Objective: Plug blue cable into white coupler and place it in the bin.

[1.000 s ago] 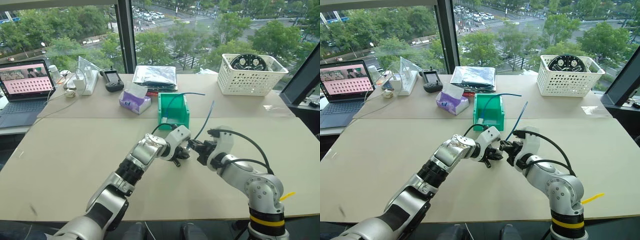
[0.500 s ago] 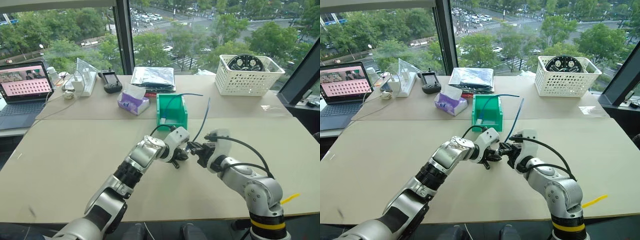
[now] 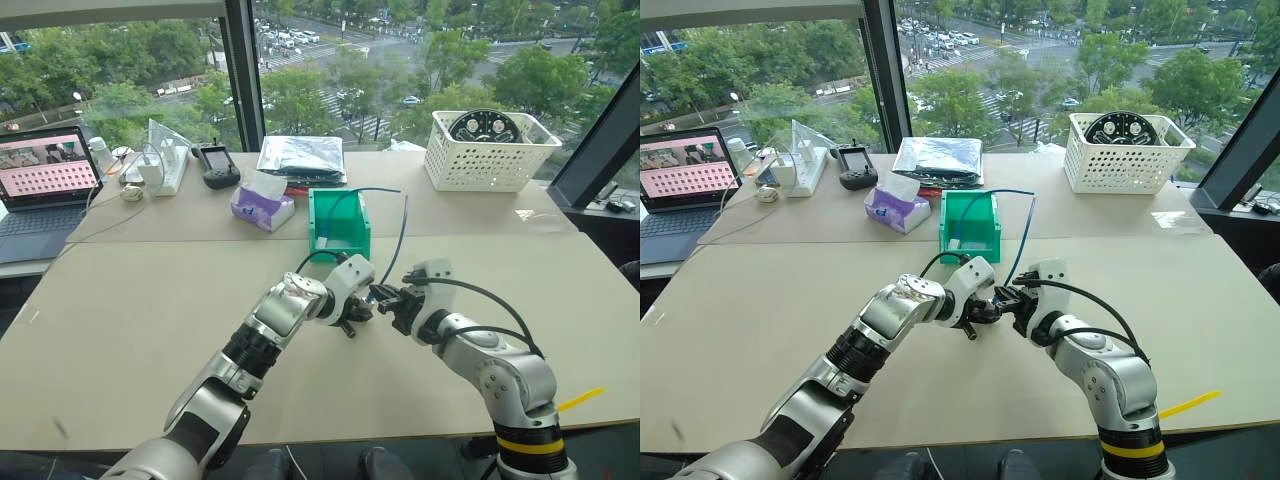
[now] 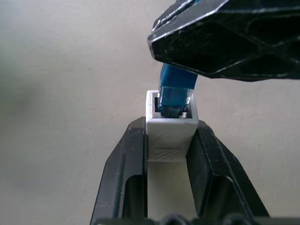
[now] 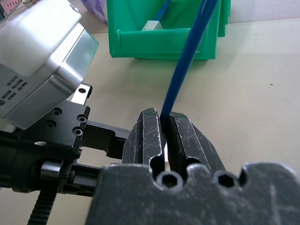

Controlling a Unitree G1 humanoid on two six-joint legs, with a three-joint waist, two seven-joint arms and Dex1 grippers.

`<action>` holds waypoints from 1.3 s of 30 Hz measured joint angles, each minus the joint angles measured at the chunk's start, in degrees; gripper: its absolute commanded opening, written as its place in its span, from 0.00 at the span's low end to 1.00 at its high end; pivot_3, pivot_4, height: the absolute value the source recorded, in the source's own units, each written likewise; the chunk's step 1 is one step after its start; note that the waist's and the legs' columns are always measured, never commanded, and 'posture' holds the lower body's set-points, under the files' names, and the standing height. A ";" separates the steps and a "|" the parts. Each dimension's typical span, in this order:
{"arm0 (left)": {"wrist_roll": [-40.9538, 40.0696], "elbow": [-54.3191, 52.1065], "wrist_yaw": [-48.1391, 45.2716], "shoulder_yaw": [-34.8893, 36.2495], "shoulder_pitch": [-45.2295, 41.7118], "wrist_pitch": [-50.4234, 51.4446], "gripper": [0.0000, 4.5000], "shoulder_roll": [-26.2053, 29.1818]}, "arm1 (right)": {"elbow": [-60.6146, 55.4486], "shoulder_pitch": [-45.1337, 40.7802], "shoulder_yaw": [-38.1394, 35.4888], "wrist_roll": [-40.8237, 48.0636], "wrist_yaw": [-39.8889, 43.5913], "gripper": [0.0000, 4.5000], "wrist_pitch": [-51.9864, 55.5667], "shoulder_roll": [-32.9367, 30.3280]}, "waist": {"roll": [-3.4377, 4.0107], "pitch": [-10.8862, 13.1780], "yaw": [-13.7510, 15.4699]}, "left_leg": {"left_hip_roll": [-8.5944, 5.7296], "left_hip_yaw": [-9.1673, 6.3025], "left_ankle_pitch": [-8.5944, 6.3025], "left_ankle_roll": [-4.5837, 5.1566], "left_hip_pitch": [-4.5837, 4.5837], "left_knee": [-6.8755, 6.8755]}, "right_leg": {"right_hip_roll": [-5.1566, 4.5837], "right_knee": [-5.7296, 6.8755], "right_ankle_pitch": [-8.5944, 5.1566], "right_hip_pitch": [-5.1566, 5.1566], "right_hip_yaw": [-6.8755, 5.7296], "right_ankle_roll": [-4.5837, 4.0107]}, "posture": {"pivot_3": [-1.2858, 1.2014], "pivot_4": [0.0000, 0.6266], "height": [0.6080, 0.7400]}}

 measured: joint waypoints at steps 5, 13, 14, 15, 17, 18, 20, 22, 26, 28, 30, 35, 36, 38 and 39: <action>-0.46 -1.30 0.87 -0.02 1.15 1.03 0.15 0.34 | 0.75 -0.10 0.65 -1.91 2.72 0.00 -0.08 -0.82 | -0.20 -0.51 -0.05 | 0.01 0.00 0.00 0.00 0.06 -0.15 | 0.00 -0.02 -0.04 0.00 0.00 -0.05 | 0.52 0.24 0.96; -0.90 -2.73 1.67 -0.10 2.60 1.93 0.15 1.15 | 2.54 -0.61 1.24 -2.87 6.98 0.00 -0.11 -1.40 | -0.34 -1.14 -0.18 | 0.08 0.00 -0.01 -0.02 0.36 -0.32 | 0.04 -0.03 -0.19 0.20 -0.01 -0.15 | 0.52 0.24 0.96; -0.95 -2.89 1.69 -0.11 2.67 2.02 0.15 1.15 | 2.71 -0.69 1.24 -2.88 7.42 0.00 -0.11 -1.40 | -0.34 -1.14 -0.20 | 0.10 0.00 -0.02 -0.02 0.37 -0.33 | 0.06 -0.03 -0.21 0.21 -0.01 -0.17 | 0.52 0.24 0.96; -1.00 -3.00 1.70 -0.11 2.75 2.04 0.15 1.14 | 2.85 -0.76 1.24 -2.91 7.80 0.00 -0.11 -1.45 | -0.34 -1.14 -0.22 | 0.11 -0.01 -0.02 -0.02 0.39 -0.34 | 0.08 -0.03 -0.22 0.22 -0.01 -0.19 | 0.52 0.24 0.96; -1.01 -3.24 1.77 -0.12 3.03 2.05 0.15 1.15 | 3.56 -1.04 1.25 -2.96 8.96 0.00 -0.11 -1.90 | -0.34 -1.14 -0.23 | 0.12 -0.01 -0.02 -0.03 0.51 -0.38 | 0.09 -0.03 -0.25 0.35 -0.01 -0.21 | 0.52 0.24 0.96; -1.01 -3.24 1.88 -0.13 3.09 2.10 0.15 1.16 | 4.10 -1.32 1.25 -3.03 9.46 0.00 -0.11 -1.95 | -0.35 -1.14 -0.27 | 0.13 -0.01 -0.04 -0.05 0.66 -0.42 | 0.09 -0.06 -0.27 0.48 -0.01 -0.21 | 0.52 0.24 0.96; -1.00 -3.24 2.15 -0.15 3.29 2.24 0.15 1.27 | 4.73 -1.46 1.25 -3.35 10.12 0.00 -0.11 -1.92 | -0.34 -1.14 -0.30 | 0.14 -0.02 -0.08 -0.08 0.90 -0.48 | 0.10 -0.10 -0.33 0.72 -0.02 -0.20 | 0.52 0.24 0.96; -1.01 -3.30 2.26 -0.16 3.37 2.43 0.15 1.50 | 5.61 -1.83 1.25 -3.52 10.64 0.00 -0.12 -1.87 | -0.35 -1.15 -0.40 | 0.15 -0.05 -0.16 -0.11 1.07 -0.50 | 0.10 -0.11 -0.45 0.88 -0.03 -0.19 | 0.52 0.24 0.96; -1.04 -3.95 2.72 -0.15 3.87 3.25 0.15 1.87 | 8.04 -2.39 1.25 -3.78 12.25 0.00 -1.05 -1.36 | -0.42 -1.42 -0.67 | 0.19 -0.08 -0.26 -0.24 1.24 -0.58 | 0.15 -0.10 -0.54 0.98 -0.03 -0.22 | 0.52 0.24 0.96; -1.12 -3.97 2.91 -0.15 4.07 3.31 0.15 1.75 | 10.33 -3.47 1.60 -4.19 14.14 0.00 -1.62 -1.58 | -0.48 -1.62 -0.92 | 0.24 -0.09 -0.29 -0.28 1.32 -0.59 | 0.22 -0.10 -0.56 1.02 -0.03 -0.24 | 0.52 0.24 0.96; -1.12 -3.97 3.38 -0.15 4.20 3.47 0.15 1.86 | 12.49 -4.69 2.48 -5.11 15.60 0.00 -2.45 -2.04 | -0.57 -1.72 -1.27 | 0.30 -0.13 -0.31 -0.30 1.47 -0.60 | 0.30 -0.11 -0.57 1.17 -0.02 -0.26 | 0.52 0.24 0.96; -1.14 -3.96 4.22 -0.14 4.48 3.49 0.38 1.86 | 13.96 -5.17 2.52 -5.92 16.66 0.00 -3.02 -1.79 | -0.57 -1.72 -1.35 | 0.67 -0.17 -0.60 -0.81 1.78 -0.60 | 0.58 -0.26 -0.66 1.52 -0.07 -0.38 | 0.52 0.24 0.96; -1.74 -4.34 4.35 0.68 4.51 3.17 0.42 1.84 | 14.83 -5.12 2.43 -6.99 16.00 0.00 -3.01 -1.81 | -0.58 -1.72 -1.32 | 0.74 -0.18 -0.61 -0.83 1.77 -0.60 | 0.66 -0.29 -0.66 1.52 -0.08 -0.39 | 0.52 0.24 0.96; -2.59 -6.64 4.38 2.33 4.03 2.22 0.60 1.85 | 18.83 -3.05 2.28 -8.55 14.75 0.00 -2.51 -2.03 | -0.64 -1.70 -1.22 | 0.97 -0.16 -0.61 -0.84 1.65 -0.60 | 0.83 -0.50 -0.66 1.46 -0.14 -0.40 | 0.52 0.24 0.96; -3.20 -7.71 4.29 3.32 3.97 2.09 0.69 2.17 | 18.78 -2.48 1.00 -8.17 14.68 0.00 -2.79 -1.19 | -0.41 -1.68 -1.58 | 1.01 -0.05 -0.57 -0.76 1.53 -0.61 | 0.87 -0.46 -0.62 1.23 -0.03 -0.37 | 0.52 0.24 0.96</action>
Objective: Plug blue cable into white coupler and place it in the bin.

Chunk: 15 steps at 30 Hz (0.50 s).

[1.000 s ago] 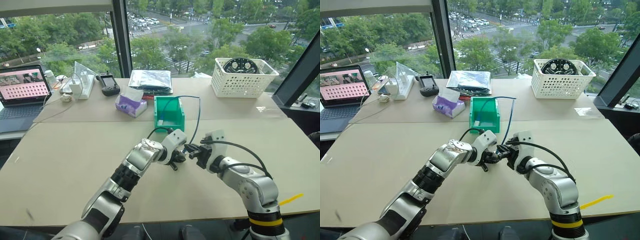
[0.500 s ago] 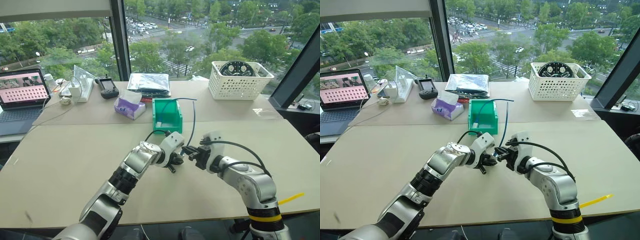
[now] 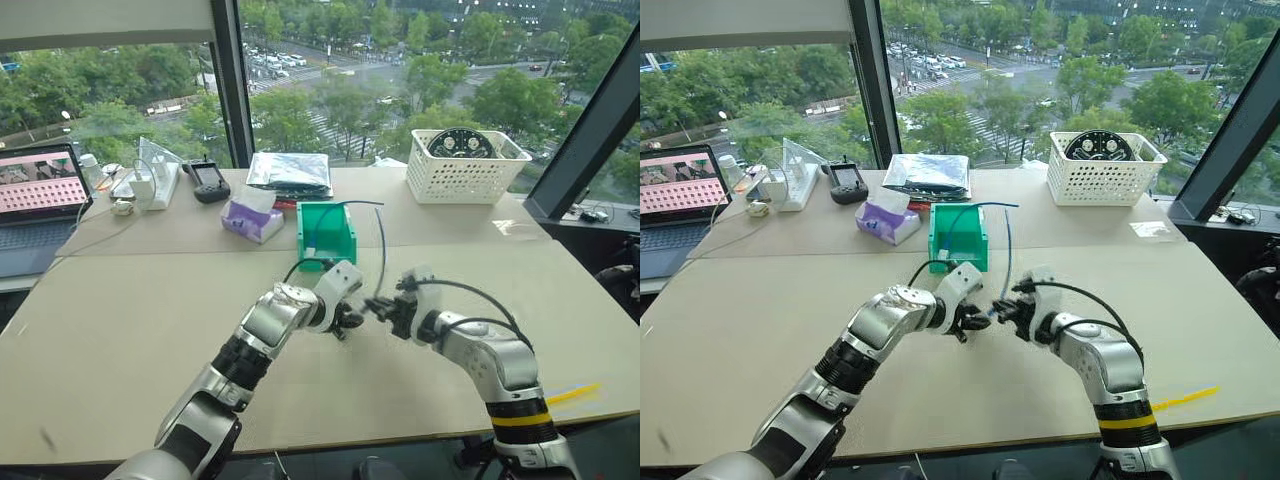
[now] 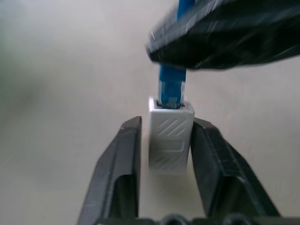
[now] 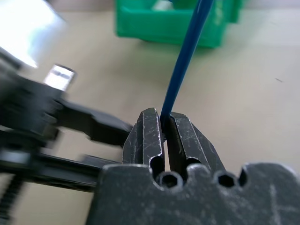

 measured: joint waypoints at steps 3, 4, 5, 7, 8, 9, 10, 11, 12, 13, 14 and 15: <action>-0.14 -1.15 -0.28 -0.24 0.21 -0.07 0.91 0.49 | -2.16 -0.37 -3.65 2.59 -0.65 0.00 2.69 0.91 | 0.26 0.10 -0.04 | -0.02 0.06 -0.06 -0.06 -0.46 -0.07 | 0.10 0.09 -0.01 -0.48 0.11 -0.07 | 0.52 0.24 0.96; -0.16 -1.25 -0.44 -0.70 0.52 -0.09 0.99 0.79 | -2.84 -0.49 -4.82 3.48 -1.19 0.00 4.07 0.94 | 0.35 0.22 0.08 | -0.03 0.05 -0.06 -0.05 -0.61 -0.07 | 0.11 0.13 0.03 -0.61 0.11 -0.13 | 0.52 0.24 0.96; -0.18 -1.43 -0.60 -0.93 0.92 -0.10 0.99 1.16 | -3.28 -0.70 -6.06 4.33 -1.84 0.00 5.30 0.99 | 0.44 0.34 0.31 | -0.07 0.07 -0.06 -0.05 -0.73 -0.06 | 0.06 0.20 0.10 -0.77 0.14 -0.24 | 0.52 0.24 0.96; -0.63 -2.29 -1.59 -1.20 2.09 -0.10 0.99 2.63 | -4.19 -1.65 -10.13 6.04 -3.64 0.00 8.10 0.54 | 0.58 0.47 1.01 | -0.25 0.17 -0.05 -0.04 -1.34 0.14 | -0.06 0.52 0.29 -1.50 0.29 -0.56 | 0.52 0.24 0.96; -1.00 -2.68 -2.34 -1.33 2.59 -0.22 0.99 3.61 | -4.52 -2.27 -12.67 6.78 -4.76 0.00 9.55 -0.49 | 0.63 0.57 1.38 | -0.30 0.16 -0.04 -0.03 -1.60 0.26 | -0.09 0.53 0.32 -1.70 0.29 -0.58 | 0.52 0.24 0.96; -1.28 -3.59 -3.04 -1.33 3.36 -1.08 0.99 4.80 | -4.68 -3.10 -15.15 7.40 -5.65 0.00 10.84 -1.52 | 0.63 0.61 1.63 | -0.37 0.15 -0.04 -0.03 -1.65 0.27 | -0.15 0.52 0.32 -1.72 0.28 -0.58 | 0.52 0.24 0.96; -1.37 -4.34 -3.62 -1.28 3.89 -1.68 0.99 5.77 | -4.86 -4.33 -17.36 8.29 -6.35 0.00 11.94 -2.36 | 0.62 0.64 1.74 | -0.41 0.16 -0.05 -0.03 -1.66 0.27 | -0.20 0.48 0.31 -1.71 0.27 -0.57 | 0.52 0.24 0.96; -1.68 -5.02 -4.30 -1.06 4.28 -2.64 0.99 6.93 | -4.96 -5.73 -19.09 9.17 -6.69 0.00 12.76 -2.82 | 0.62 0.72 1.72 | -0.42 0.17 -0.05 -0.02 -1.67 0.26 | -0.22 0.45 0.31 -1.71 0.28 -0.56 | 0.52 0.24 0.96; -2.21 -5.99 -5.10 -0.61 4.87 -3.58 0.99 7.96 | -5.01 -7.43 -20.68 10.01 -6.88 0.00 13.47 -3.22 | 0.62 0.81 1.70 | -0.44 0.17 -0.05 -0.01 -1.68 0.25 | -0.23 0.43 0.31 -1.71 0.28 -0.55 | 0.52 0.24 0.96; -2.80 -7.10 -5.85 0.36 5.60 -4.34 0.99 8.82 | -4.96 -9.06 -21.95 10.87 -7.00 0.00 14.14 -3.57 | 0.62 0.88 1.60 | -0.43 0.17 -0.07 0.01 -1.67 0.25 | -0.22 0.42 0.31 -1.71 0.27 -0.55 | 0.52 0.24 0.96; -3.56 -7.91 -6.48 1.29 6.24 -5.28 0.99 9.46 | -4.93 -10.36 -22.89 11.55 -7.04 0.00 14.31 -3.87 | 0.63 0.93 1.58 | -0.42 0.17 -0.07 0.01 -1.66 0.23 | -0.21 0.41 0.31 -1.71 0.26 -0.55 | 0.52 0.24 0.96; -4.09 -8.66 -6.84 1.92 6.73 -6.13 0.99 9.75 | -4.72 -11.57 -23.47 11.77 -7.12 0.00 14.45 -3.85 | 0.63 0.99 1.56 | -0.41 0.16 -0.07 0.02 -1.66 0.23 | -0.20 0.41 0.30 -1.71 0.24 -0.55 | 0.52 0.24 0.96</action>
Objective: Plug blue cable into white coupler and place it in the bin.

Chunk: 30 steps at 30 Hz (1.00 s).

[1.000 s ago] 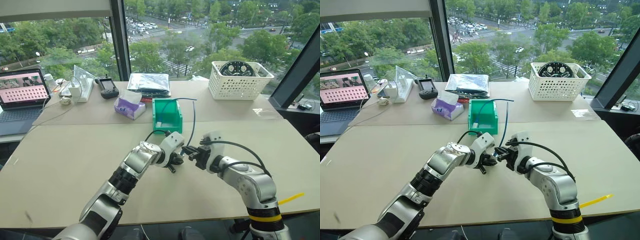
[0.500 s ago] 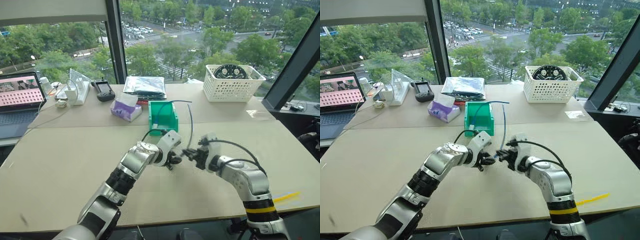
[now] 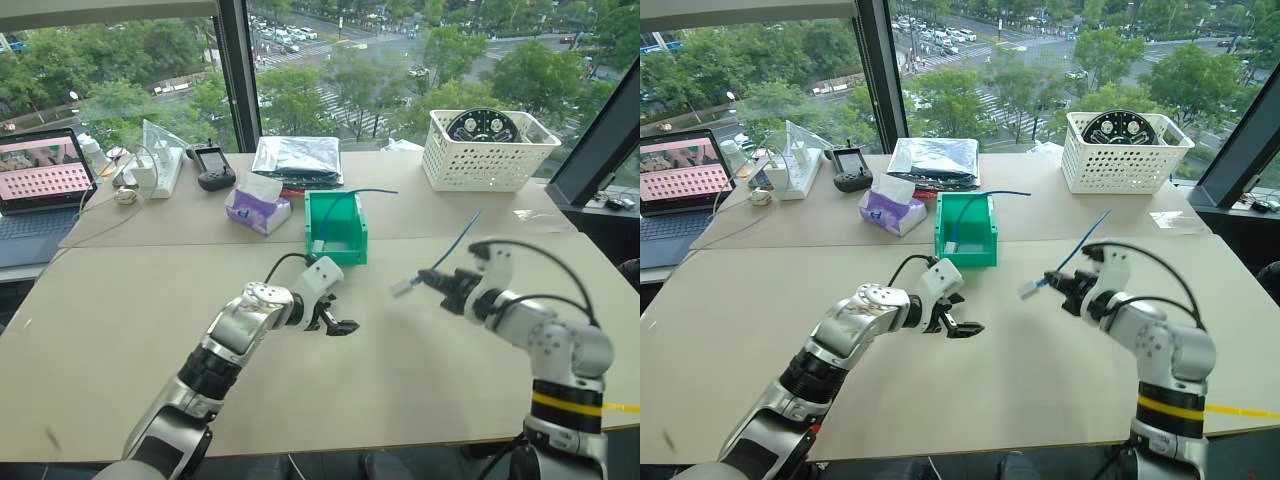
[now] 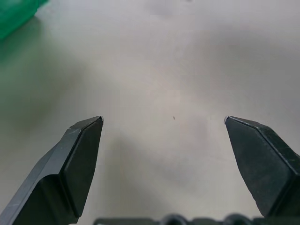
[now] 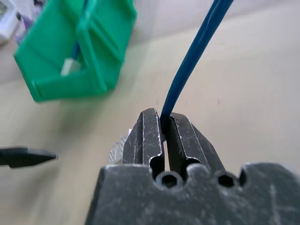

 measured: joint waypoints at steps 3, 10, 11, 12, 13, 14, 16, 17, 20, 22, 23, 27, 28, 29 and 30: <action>-2.33 -3.11 -0.83 3.97 2.26 -3.19 0.99 1.33 | 2.57 -6.36 -0.20 1.24 -0.01 0.00 0.04 0.76 | 0.04 0.31 -0.39 | 0.08 0.02 0.00 0.00 0.03 -0.01 | 0.10 0.03 0.01 -0.01 0.01 -0.03 | 0.52 0.24 0.96; -4.52 -6.45 3.85 13.88 6.25 -7.01 0.99 2.21 | 18.23 -21.16 12.14 -5.58 6.10 0.00 -10.52 1.44 | 0.12 0.79 -0.41 | 0.02 0.08 0.01 0.00 0.04 0.05 | 0.07 0.06 0.03 0.00 -0.01 -0.03 | 0.52 0.24 0.96; -4.67 -6.71 4.78 14.70 6.74 -7.71 0.99 2.09 | 22.56 -23.49 14.51 -8.00 7.69 0.00 -13.75 1.51 | 0.12 0.83 -0.47 | -0.01 0.09 0.01 0.00 0.03 0.04 | 0.05 0.06 0.03 0.00 0.00 -0.03 | 0.52 0.24 0.96; -4.76 -7.30 5.52 15.54 7.30 -7.88 0.99 2.00 | 27.02 -25.75 16.66 -10.32 9.31 0.00 -17.10 1.68 | 0.10 0.86 -0.50 | -0.02 0.10 0.01 0.00 0.04 0.04 | 0.05 0.06 0.03 -0.01 0.00 -0.04 | 0.52 0.24 0.96; -4.83 -7.49 6.13 15.99 7.43 -7.90 0.99 1.88 | 30.30 -27.31 18.14 -12.03 10.54 0.00 -19.71 1.76 | 0.08 0.88 -0.41 | -0.01 0.08 0.01 0.00 0.01 0.01 | 0.05 0.07 0.04 -0.01 -0.03 -0.04 | 0.52 0.24 0.96; -4.96 -7.75 6.67 16.55 7.73 -7.90 0.99 1.86 | 33.24 -28.61 19.23 -13.27 11.91 0.00 -22.02 2.14 | 0.08 0.88 -0.23 | -0.01 0.02 0.01 0.00 -0.01 0.00 | 0.05 0.10 0.04 -0.01 -0.10 -0.05 | 0.52 0.24 0.96; -5.07 -8.38 8.12 17.69 8.65 -7.91 1.00 1.55 | 42.04 -32.55 20.69 -15.64 14.46 0.09 -27.54 3.67 | 0.08 0.91 -0.25 | -0.02 0.04 0.01 -0.01 -0.05 -0.05 | 0.02 0.16 0.06 -0.02 -0.10 -0.05 | 0.52 0.24 0.96; -5.05 -8.82 8.88 17.90 9.10 -8.10 1.00 1.31 | 46.28 -34.51 20.97 -16.81 15.33 0.19 -30.42 4.38 | 0.08 0.92 -0.24 | -0.03 0.00 0.00 -0.01 -0.08 -0.06 | 0.01 0.15 0.07 -0.03 -0.14 -0.04 | 0.52 0.24 0.96; -5.08 -11.27 10.90 18.38 11.33 -8.68 1.00 0.50 | 58.39 -40.50 21.71 -20.39 17.60 0.39 -38.98 5.75 | 0.08 0.95 -0.27 | -0.05 0.00 -0.01 -0.03 -0.12 -0.12 | -0.05 0.11 0.10 -0.05 -0.14 -0.02 | 0.52 0.24 0.96; -5.13 -12.56 11.78 18.69 12.11 -8.71 1.00 0.55 | 63.03 -42.85 22.00 -22.04 19.31 0.55 -43.01 6.27 | 0.08 0.96 -0.18 | -0.06 -0.04 -0.05 -0.09 -0.17 -0.12 | -0.07 0.11 0.10 -0.09 -0.18 -0.02 | 0.52 0.24 0.96; -5.18 -12.99 11.99 18.87 12.27 -8.77 1.00 0.56 | 64.22 -43.31 22.04 -22.46 19.73 0.61 -43.99 6.42 | 0.08 0.96 -0.16 | -0.06 -0.05 -0.06 -0.11 -0.18 -0.12 | -0.08 0.11 0.10 -0.10 -0.18 -0.02 | 0.52 0.24 0.96; -5.73 -14.04 13.16 19.81 12.49 -10.40 1.00 0.67 | 66.84 -44.13 21.42 -23.32 21.61 0.91 -45.90 6.84 | 0.09 0.96 -0.19 | -0.08 -0.05 -0.07 -0.13 -0.31 -0.13 | -0.13 0.12 0.11 -0.24 -0.18 -0.03 | 0.52 0.24 0.96; -5.87 -14.09 13.40 20.04 12.47 -10.60 1.00 0.68 | 66.80 -44.13 21.01 -23.31 21.84 0.99 -45.90 6.79 | 0.09 0.96 -0.19 | -0.08 -0.05 -0.06 -0.14 -0.36 -0.13 | -0.13 0.14 0.11 -0.31 -0.17 -0.04 | 0.52 0.24 0.96; -6.06 -14.10 13.70 20.44 12.42 -10.83 1.00 0.68 | 66.38 -44.09 20.37 -23.20 22.18 0.99 -45.78 6.54 | 0.09 0.96 -0.19 | -0.09 -0.05 -0.05 -0.16 -0.45 -0.12 | -0.14 0.18 0.12 -0.41 -0.17 -0.04 | 0.52 0.24 0.96; -6.30 -14.10 13.78 20.75 12.27 -11.04 1.00 0.76 | 64.74 -43.76 19.91 -22.75 22.81 0.99 -45.20 5.98 | 0.09 0.96 -0.16 | -0.13 -0.05 -0.04 -0.18 -0.56 -0.12 | -0.17 0.22 0.12 -0.55 -0.17 -0.04 | 0.52 0.24 0.96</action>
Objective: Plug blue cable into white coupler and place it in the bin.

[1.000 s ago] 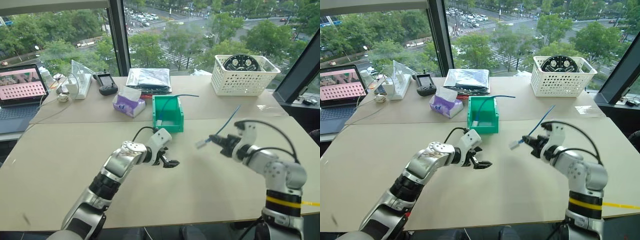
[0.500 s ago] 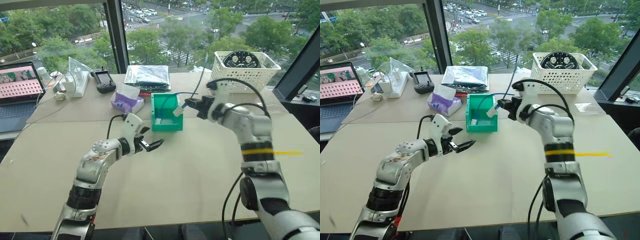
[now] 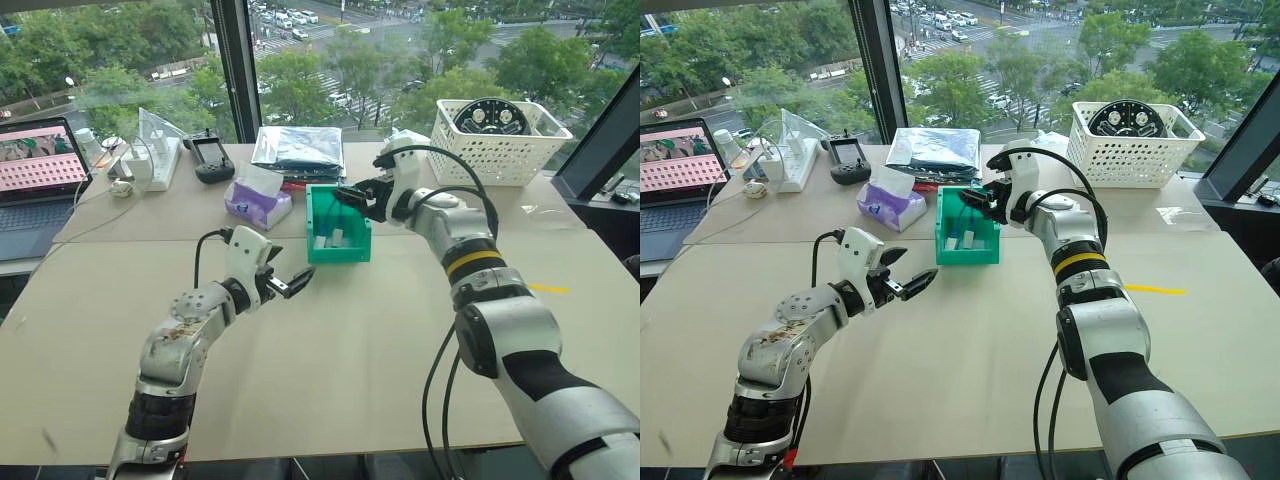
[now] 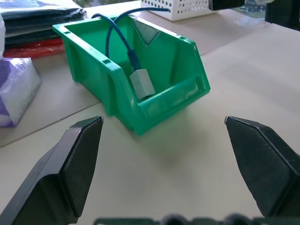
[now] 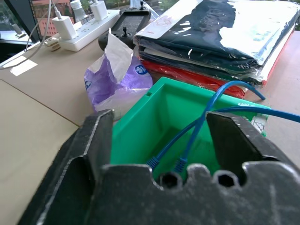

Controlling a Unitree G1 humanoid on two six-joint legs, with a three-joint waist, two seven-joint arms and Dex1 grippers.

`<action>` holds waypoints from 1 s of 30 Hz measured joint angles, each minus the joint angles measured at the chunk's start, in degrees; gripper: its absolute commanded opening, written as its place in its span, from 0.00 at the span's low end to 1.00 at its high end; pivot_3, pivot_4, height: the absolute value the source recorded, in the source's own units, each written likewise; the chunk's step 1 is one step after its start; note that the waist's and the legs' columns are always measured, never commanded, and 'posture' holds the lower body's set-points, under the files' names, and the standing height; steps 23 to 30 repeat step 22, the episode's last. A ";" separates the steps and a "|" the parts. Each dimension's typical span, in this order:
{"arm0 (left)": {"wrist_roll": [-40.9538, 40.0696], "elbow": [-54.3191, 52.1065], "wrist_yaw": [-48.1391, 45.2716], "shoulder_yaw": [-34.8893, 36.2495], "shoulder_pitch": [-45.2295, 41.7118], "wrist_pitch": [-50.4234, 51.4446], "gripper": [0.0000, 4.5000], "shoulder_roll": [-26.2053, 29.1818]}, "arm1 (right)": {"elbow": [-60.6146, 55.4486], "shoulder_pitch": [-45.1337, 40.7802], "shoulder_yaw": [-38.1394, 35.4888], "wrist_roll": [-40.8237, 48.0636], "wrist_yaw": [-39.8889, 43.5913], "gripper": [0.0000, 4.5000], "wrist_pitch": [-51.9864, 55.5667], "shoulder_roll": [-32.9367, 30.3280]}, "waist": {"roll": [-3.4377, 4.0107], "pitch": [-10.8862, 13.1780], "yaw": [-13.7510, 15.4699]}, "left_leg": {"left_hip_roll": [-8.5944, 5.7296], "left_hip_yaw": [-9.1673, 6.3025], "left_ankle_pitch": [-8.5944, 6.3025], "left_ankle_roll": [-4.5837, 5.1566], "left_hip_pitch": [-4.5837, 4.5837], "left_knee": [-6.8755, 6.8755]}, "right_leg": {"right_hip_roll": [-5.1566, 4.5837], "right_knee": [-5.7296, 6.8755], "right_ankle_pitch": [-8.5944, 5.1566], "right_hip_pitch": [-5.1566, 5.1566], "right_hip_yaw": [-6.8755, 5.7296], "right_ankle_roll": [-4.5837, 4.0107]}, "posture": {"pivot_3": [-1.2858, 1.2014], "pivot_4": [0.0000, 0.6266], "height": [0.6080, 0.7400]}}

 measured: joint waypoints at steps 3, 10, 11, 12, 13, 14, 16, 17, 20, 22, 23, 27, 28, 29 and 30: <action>-0.82 0.04 -0.18 0.54 -0.51 -0.48 1.00 0.77 | -10.60 3.64 -2.20 2.49 1.44 0.99 3.12 -2.20 | 0.00 0.00 0.18 | -0.02 -0.08 0.01 -0.01 -0.12 0.01 | -0.03 0.06 0.00 -0.09 -0.07 0.00 | 0.52 0.24 0.96; -2.47 2.95 -3.42 3.08 -0.13 -1.99 1.00 5.15 | -50.21 30.70 -6.38 12.56 6.99 0.99 16.75 -13.23 | 0.01 0.00 0.77 | -0.27 -0.12 -0.04 0.10 -0.25 0.08 | -0.23 0.00 0.01 -0.12 -0.13 0.09 | 0.52 0.24 0.96; -2.98 3.51 -4.02 3.14 0.02 -2.54 1.00 5.25 | -54.82 34.95 -6.74 13.16 7.31 0.99 17.49 -15.11 | 0.00 0.00 0.78 | -0.28 -0.12 -0.04 0.11 -0.24 0.09 | -0.23 0.00 0.01 -0.11 -0.13 0.09 | 0.52 0.24 0.96; -3.12 3.71 -4.72 3.60 0.91 -3.41 1.00 5.65 | -58.65 39.22 -6.94 13.49 7.87 0.99 17.65 -16.95 | 0.00 0.00 0.79 | -0.27 -0.15 -0.05 0.12 -0.20 0.13 | -0.22 0.01 0.01 -0.04 -0.16 0.10 | 0.52 0.24 0.96; -3.16 4.58 -5.27 3.87 1.38 -4.47 1.00 5.75 | -61.98 43.41 -7.62 13.42 7.88 0.99 17.65 -18.38 | 0.00 0.00 0.80 | -0.29 -0.12 -0.05 0.12 -0.18 0.12 | -0.23 -0.02 0.01 -0.03 -0.14 0.11 | 0.52 0.24 0.96; -3.15 5.49 -5.89 4.25 2.21 -6.37 1.00 5.76 | -65.27 48.38 -8.55 13.40 7.74 0.99 17.64 -19.54 | 0.00 0.00 0.85 | -0.29 -0.12 -0.04 0.12 -0.17 0.15 | -0.22 -0.02 0.00 -0.02 -0.14 0.12 | 0.52 0.24 0.96; -2.91 7.75 -6.60 4.86 3.51 -9.21 1.00 5.84 | -67.65 53.38 -8.70 13.38 7.09 0.99 17.71 -19.73 | -0.03 0.02 0.34 | -0.31 0.01 0.00 0.12 -0.02 0.23 | -0.22 -0.08 0.00 0.00 0.01 0.12 | 0.52 0.24 0.96; -2.64 9.20 -6.99 4.71 3.79 -11.86 1.00 5.63 | -68.93 55.84 -8.76 12.92 6.29 0.99 17.16 -19.71 | -0.04 0.03 0.23 | -0.33 0.01 0.08 0.17 0.10 0.23 | -0.24 -0.05 0.00 0.09 0.02 0.12 | 0.52 0.24 0.96; -1.87 12.64 -7.42 4.77 4.42 -16.73 1.00 5.51 | -70.12 60.82 -8.18 10.05 4.97 0.99 14.04 -19.65 | -0.09 0.05 0.20 | -0.30 0.00 0.18 0.18 0.64 0.25 | -0.13 -0.08 -0.01 0.65 -0.01 0.11 | 0.52 0.24 0.96; -1.77 14.37 -7.57 5.18 4.86 -18.72 1.00 5.52 | -70.00 62.75 -8.12 8.84 4.19 0.99 12.25 -19.22 | -0.10 0.06 0.17 | -0.22 0.02 0.23 0.19 0.83 0.27 | -0.10 -0.11 -0.20 0.84 0.01 0.39 | 0.52 0.24 0.96; -1.77 14.37 -7.57 5.18 4.86 -18.72 1.00 5.52 | -70.00 62.75 -8.12 8.84 4.19 0.99 12.25 -19.22 | -0.10 0.06 0.17 | -0.22 0.02 0.23 0.19 0.83 0.27 | -0.10 -0.11 -0.20 0.84 0.01 0.39 | 0.52 0.24 0.96; -1.77 14.37 -7.57 5.18 4.86 -18.72 1.00 5.52 | -70.00 62.75 -8.12 8.84 4.19 0.99 12.25 -19.22 | -0.10 0.06 0.17 | -0.22 0.02 0.23 0.19 0.83 0.27 | -0.10 -0.11 -0.20 0.84 0.01 0.39 | 0.52 0.24 0.96; -1.77 14.37 -7.57 5.18 4.86 -18.72 1.00 5.52 | -70.00 62.75 -8.12 8.84 4.19 0.99 12.25 -19.22 | -0.10 0.06 0.17 | -0.22 0.02 0.23 0.19 0.83 0.27 | -0.10 -0.11 -0.20 0.84 0.01 0.39 | 0.52 0.24 0.96; -1.77 14.37 -7.57 5.18 4.86 -18.72 1.00 5.52 | -70.00 62.75 -8.12 8.84 4.19 0.99 12.25 -19.22 | -0.10 0.06 0.17 | -0.22 0.02 0.23 0.19 0.83 0.27 | -0.10 -0.11 -0.20 0.84 0.01 0.39 | 0.52 0.24 0.96; -1.77 14.37 -7.57 5.18 4.86 -18.72 1.00 5.52 | -70.00 62.75 -8.12 8.84 4.19 0.99 12.25 -19.22 | -0.10 0.06 0.17 | -0.22 0.02 0.23 0.19 0.83 0.27 | -0.10 -0.11 -0.20 0.84 0.01 0.39 | 0.52 0.24 0.96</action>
